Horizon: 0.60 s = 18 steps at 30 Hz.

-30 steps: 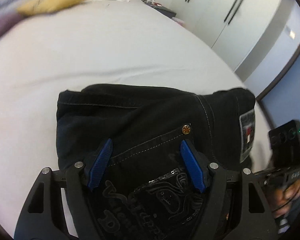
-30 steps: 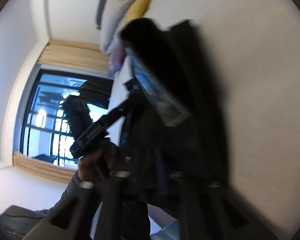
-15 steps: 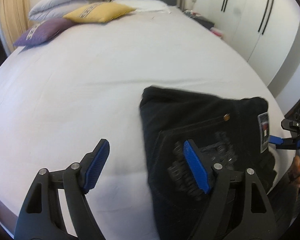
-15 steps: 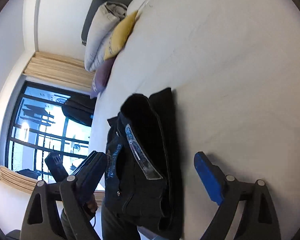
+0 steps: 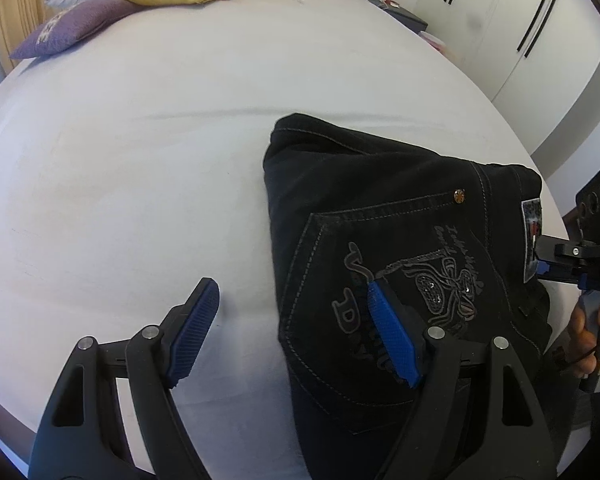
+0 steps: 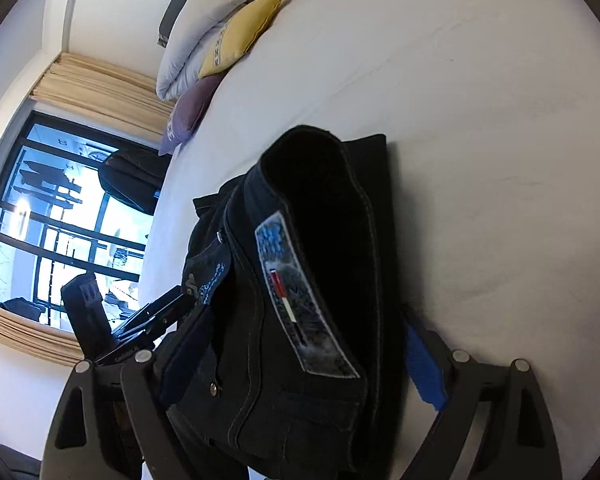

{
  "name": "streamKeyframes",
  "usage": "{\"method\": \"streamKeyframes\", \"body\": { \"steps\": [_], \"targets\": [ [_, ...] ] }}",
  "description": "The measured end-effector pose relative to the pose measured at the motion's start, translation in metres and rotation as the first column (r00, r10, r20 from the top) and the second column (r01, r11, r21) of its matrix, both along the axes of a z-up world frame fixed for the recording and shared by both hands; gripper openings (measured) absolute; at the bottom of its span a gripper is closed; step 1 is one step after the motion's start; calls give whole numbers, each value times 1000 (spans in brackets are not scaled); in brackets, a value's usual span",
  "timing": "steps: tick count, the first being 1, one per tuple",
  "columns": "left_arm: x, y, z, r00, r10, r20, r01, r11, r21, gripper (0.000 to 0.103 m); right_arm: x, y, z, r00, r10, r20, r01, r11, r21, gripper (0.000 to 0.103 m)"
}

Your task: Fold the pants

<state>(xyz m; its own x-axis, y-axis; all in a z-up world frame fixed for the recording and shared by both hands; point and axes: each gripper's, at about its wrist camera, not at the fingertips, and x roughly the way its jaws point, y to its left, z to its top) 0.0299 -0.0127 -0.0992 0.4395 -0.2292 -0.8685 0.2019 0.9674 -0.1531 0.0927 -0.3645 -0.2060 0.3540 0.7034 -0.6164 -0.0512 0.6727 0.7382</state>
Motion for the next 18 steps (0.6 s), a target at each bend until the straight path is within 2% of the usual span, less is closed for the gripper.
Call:
{"method": "streamKeyframes", "body": {
  "steps": [4, 5, 6, 7, 10, 12, 15, 18],
  "targets": [
    [3, -3, -10, 1000, -18, -18, 18, 1000, -12, 76, 1, 6, 0, 1000, 2, -1, -2, 999, -51, 77],
    [4, -5, -12, 999, -26, -24, 25, 1000, -18, 70, 1, 8, 0, 1000, 6, 0, -6, 997, -71, 74],
    [5, -6, -15, 999, -39, -31, 38, 999, -33, 63, -1, 9, 1, 1000, 11, 1, -10, 995, -103, 67],
    [-2, -8, -14, 998, -49, -39, 48, 998, -48, 48, -2, 11, 3, 1000, 15, 5, -14, 990, -139, 57],
    [-9, -20, -14, 997, -72, -33, 71, 997, -11, 34, -6, 20, 9, 999, 38, 32, -28, 966, -257, 45],
    [-10, -26, -13, 996, -85, -19, 86, 996, 21, 31, -10, 27, 16, 997, 53, 61, -31, 949, -314, 39],
    [-12, -27, -7, 996, -89, -3, 89, 996, 25, 26, -18, 40, 33, 988, 84, 127, -26, 915, -403, 26],
    [-12, -20, 4, 997, -81, 15, 80, 997, 4, 20, -23, 42, 52, 980, 93, 178, -13, 913, -408, 22]
  ]
}}
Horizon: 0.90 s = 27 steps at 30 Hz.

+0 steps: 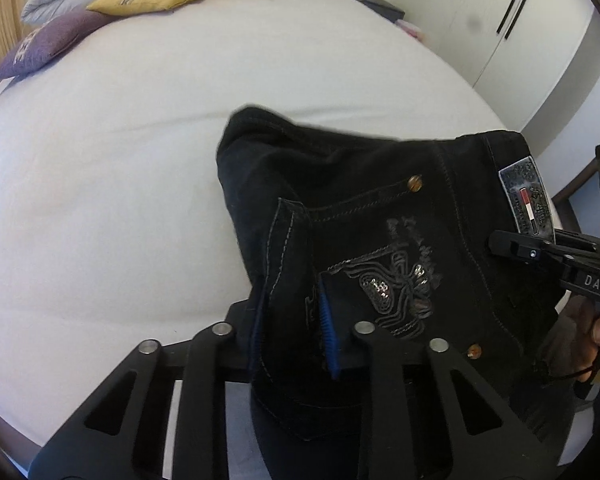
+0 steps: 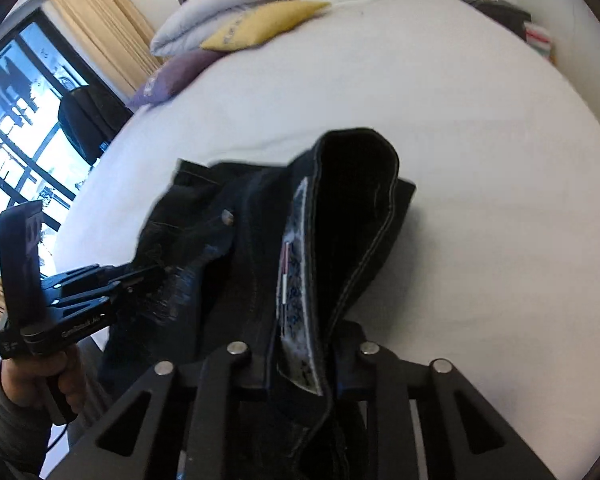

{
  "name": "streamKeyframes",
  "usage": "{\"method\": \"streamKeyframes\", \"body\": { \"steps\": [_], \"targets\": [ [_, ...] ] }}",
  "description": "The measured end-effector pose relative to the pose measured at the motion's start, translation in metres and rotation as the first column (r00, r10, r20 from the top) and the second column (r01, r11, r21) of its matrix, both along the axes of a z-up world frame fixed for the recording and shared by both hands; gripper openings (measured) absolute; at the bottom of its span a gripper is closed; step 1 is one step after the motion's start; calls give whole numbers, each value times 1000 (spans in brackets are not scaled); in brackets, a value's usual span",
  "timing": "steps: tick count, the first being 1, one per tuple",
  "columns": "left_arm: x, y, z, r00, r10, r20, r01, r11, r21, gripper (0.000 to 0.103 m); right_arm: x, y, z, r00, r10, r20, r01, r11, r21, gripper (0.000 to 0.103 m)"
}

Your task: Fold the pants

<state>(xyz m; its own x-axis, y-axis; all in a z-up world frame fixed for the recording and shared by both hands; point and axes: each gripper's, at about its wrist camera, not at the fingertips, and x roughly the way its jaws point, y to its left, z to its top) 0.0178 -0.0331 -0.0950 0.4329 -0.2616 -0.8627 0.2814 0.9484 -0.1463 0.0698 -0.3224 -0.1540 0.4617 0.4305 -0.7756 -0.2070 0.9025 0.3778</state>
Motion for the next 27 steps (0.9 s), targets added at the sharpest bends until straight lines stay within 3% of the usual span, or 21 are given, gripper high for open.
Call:
{"method": "streamKeyframes", "body": {
  "steps": [7, 12, 16, 17, 19, 21, 24, 26, 27],
  "targets": [
    [26, -7, 46, 992, 3, 126, -4, 1000, 5, 19, 16, 3, 32, 995, 19, 97, -18, 1000, -11, 20],
    [63, -11, 36, 989, -12, 146, 6, 999, 42, 19, 45, -4, 34, 992, 3, 123, -1, 1000, -17, 20],
    [90, -16, 10, 995, 8, 97, -14, 999, 52, 19, 78, -22, 8, 997, -44, 58, 44, 999, 7, 21],
    [92, -14, 4, 996, 17, 89, -21, 999, 48, 20, 83, -25, 0, 998, -57, 35, 56, 998, 15, 23],
    [95, -14, -9, 996, 29, 82, -33, 998, 48, 22, 91, -35, -21, 997, -81, -18, 82, 996, 27, 46],
    [94, -16, -14, 995, 34, 90, -39, 998, 52, 24, 89, -43, -36, 994, -104, -26, 105, 994, 31, 60],
    [94, -10, -13, 995, 54, 86, -57, 998, 29, 33, 77, -52, -35, 991, -135, -10, 135, 988, 70, 69],
    [88, -3, -7, 993, 78, 89, -80, 997, 17, 59, 66, -59, -27, 983, -181, -18, 181, 982, 54, 73],
    [80, 1, 1, 988, 92, 120, -94, 996, 10, 64, 60, -62, -21, 980, -197, -9, 198, 979, 47, 75]
  ]
}}
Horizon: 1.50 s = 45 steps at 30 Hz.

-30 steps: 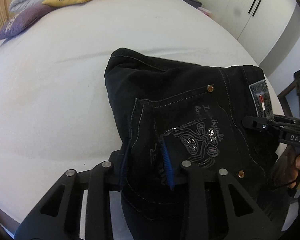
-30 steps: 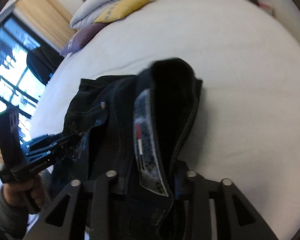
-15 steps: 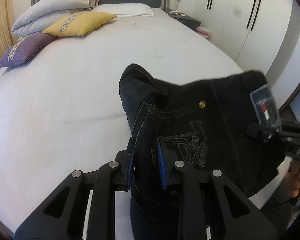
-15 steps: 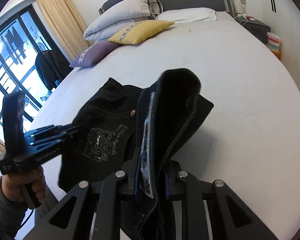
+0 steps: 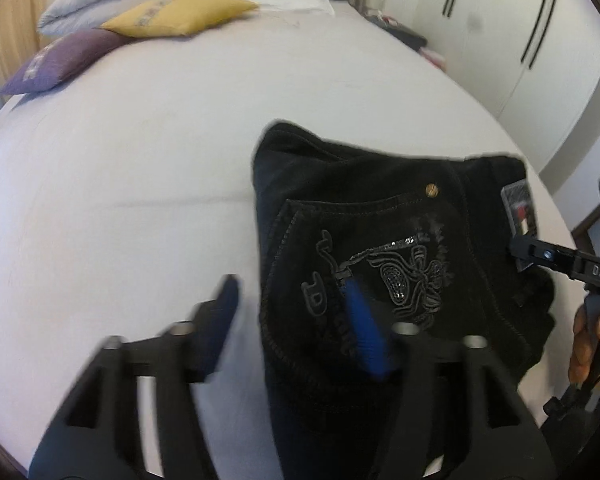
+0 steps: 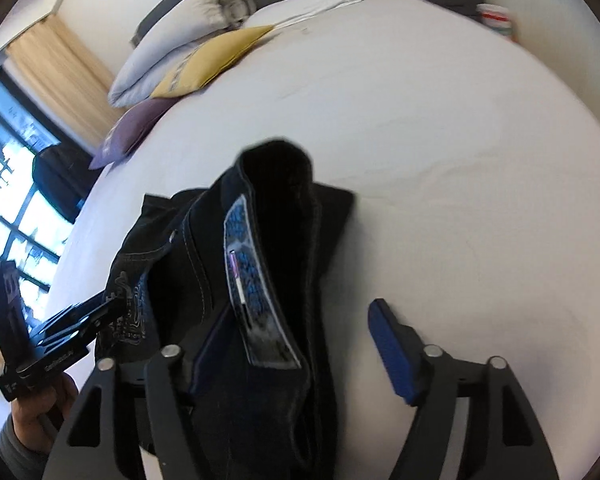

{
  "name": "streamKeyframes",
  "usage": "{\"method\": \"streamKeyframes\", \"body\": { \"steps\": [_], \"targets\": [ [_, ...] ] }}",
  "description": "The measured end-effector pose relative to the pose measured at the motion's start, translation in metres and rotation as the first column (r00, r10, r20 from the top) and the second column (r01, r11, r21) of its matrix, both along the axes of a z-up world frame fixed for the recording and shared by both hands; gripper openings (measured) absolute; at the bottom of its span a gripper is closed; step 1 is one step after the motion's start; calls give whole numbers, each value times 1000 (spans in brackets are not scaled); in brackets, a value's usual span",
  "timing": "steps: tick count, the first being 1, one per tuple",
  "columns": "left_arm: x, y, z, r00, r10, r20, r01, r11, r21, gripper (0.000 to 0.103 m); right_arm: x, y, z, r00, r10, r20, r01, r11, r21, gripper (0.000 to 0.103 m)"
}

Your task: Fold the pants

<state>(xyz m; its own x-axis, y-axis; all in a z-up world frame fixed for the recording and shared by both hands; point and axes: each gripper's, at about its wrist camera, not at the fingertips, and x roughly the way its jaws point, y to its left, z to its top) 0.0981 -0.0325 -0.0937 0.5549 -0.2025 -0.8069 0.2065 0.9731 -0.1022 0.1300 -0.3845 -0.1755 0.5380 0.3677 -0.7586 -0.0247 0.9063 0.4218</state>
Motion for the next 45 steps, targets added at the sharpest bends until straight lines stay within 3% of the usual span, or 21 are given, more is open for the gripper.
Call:
{"method": "streamKeyframes", "body": {
  "steps": [2, 4, 7, 8, 9, 13, 15, 18, 19, 20, 21, 23, 27, 30, 33, 37, 45],
  "targets": [
    [-16, 5, 16, 997, 16, 69, -17, 1000, 14, 79, -17, -5, 19, 998, -27, 49, 28, 999, -26, 78],
    [-34, 11, 35, 990, 28, 141, -29, 1000, 10, 84, -41, -6, 45, 990, -55, 129, 66, 994, -86, 84],
    [-78, 18, 75, 952, 66, 299, -72, 997, 7, 94, -78, 0, 87, 957, -86, 277, 140, 973, -183, 91],
    [-88, 19, 89, 935, 76, 347, -84, 996, 7, 101, -84, 4, 99, 942, -91, 322, 163, 965, -206, 94],
    [-100, 20, 103, 914, 88, 396, -99, 995, 8, 103, -100, 9, 114, 918, -92, 385, 191, 955, -227, 101],
    [-180, 15, 164, 778, 148, 611, -177, 984, -12, 103, -155, 28, 166, 807, -88, 584, 267, 936, -228, 103],
    [-212, 7, 187, 726, 156, 670, -215, 976, 6, 103, -176, 33, 185, 781, -87, 618, 278, 935, -220, 103],
    [-246, 2, 200, 701, 118, 703, -173, 985, 8, 103, -196, 38, 204, 760, -85, 645, 278, 939, -203, 103],
    [-253, 1, 200, 705, 123, 698, -185, 983, 14, 103, -203, 39, 211, 755, -92, 649, 282, 939, -195, 103],
    [-256, 0, 200, 727, 132, 674, -197, 980, 21, 103, -209, 41, 215, 755, -95, 649, 281, 941, -190, 103],
    [-253, 1, 200, 775, 138, 617, -193, 981, 22, 103, -212, 43, 220, 763, -94, 639, 279, 941, -194, 103],
    [-244, 2, 194, 832, 161, 531, -205, 979, 23, 103, -218, 53, 224, 774, -91, 627, 286, 933, -218, 103],
    [-227, -3, 173, 893, 228, 388, -272, 960, 61, 103, -229, 74, 225, 792, -41, 609, 285, 907, -310, 103],
    [-218, -7, 158, 927, 221, 304, -248, 967, 51, 103, -233, 91, 219, 823, -12, 568, 278, 880, -385, 103],
    [-208, -9, 142, 948, 214, 236, -231, 972, 48, 103, -228, 95, 207, 865, -7, 502, 233, 891, -389, 103],
    [-195, -8, 120, 963, 199, 185, -211, 976, 52, 103, -218, 94, 190, 897, -31, 440, 214, 904, -371, 103],
    [-187, -16, 105, 969, 184, 164, -201, 975, 91, 103, -218, 96, 181, 912, -56, 407, 221, 902, -371, 103]
  ]
}}
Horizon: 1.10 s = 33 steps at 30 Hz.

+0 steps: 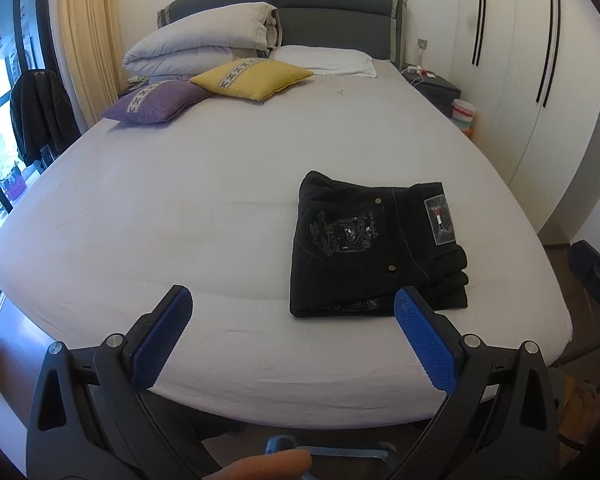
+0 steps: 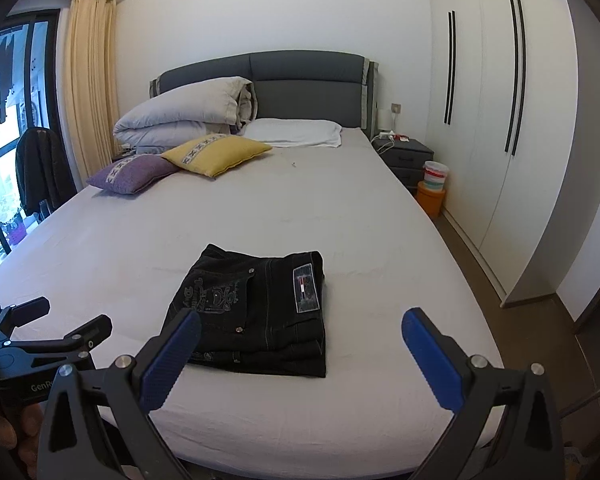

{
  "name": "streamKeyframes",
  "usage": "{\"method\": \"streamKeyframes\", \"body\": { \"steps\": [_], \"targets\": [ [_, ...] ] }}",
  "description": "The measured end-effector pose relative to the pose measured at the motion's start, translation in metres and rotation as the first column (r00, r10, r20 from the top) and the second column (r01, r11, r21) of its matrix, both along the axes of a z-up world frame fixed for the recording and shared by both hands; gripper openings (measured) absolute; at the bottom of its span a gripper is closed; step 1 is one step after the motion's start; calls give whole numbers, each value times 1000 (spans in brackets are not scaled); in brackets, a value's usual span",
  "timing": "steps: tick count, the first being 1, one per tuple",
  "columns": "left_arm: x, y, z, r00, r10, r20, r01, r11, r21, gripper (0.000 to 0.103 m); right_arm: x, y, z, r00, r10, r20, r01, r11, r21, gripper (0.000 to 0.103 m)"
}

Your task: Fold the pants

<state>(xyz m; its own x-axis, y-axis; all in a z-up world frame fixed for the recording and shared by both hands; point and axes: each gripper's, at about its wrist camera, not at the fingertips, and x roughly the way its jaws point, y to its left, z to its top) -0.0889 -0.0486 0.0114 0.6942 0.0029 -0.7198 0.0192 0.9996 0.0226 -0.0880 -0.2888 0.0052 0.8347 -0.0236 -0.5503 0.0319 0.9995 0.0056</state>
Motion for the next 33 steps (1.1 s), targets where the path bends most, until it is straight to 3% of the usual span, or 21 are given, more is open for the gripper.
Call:
{"method": "streamKeyframes", "body": {
  "steps": [33],
  "targets": [
    [2, 0, -13, 999, 1, -32, -1, 1000, -3, 103, 6, -3, -10, 999, 5, -50, -5, 1000, -1, 103]
  ]
}}
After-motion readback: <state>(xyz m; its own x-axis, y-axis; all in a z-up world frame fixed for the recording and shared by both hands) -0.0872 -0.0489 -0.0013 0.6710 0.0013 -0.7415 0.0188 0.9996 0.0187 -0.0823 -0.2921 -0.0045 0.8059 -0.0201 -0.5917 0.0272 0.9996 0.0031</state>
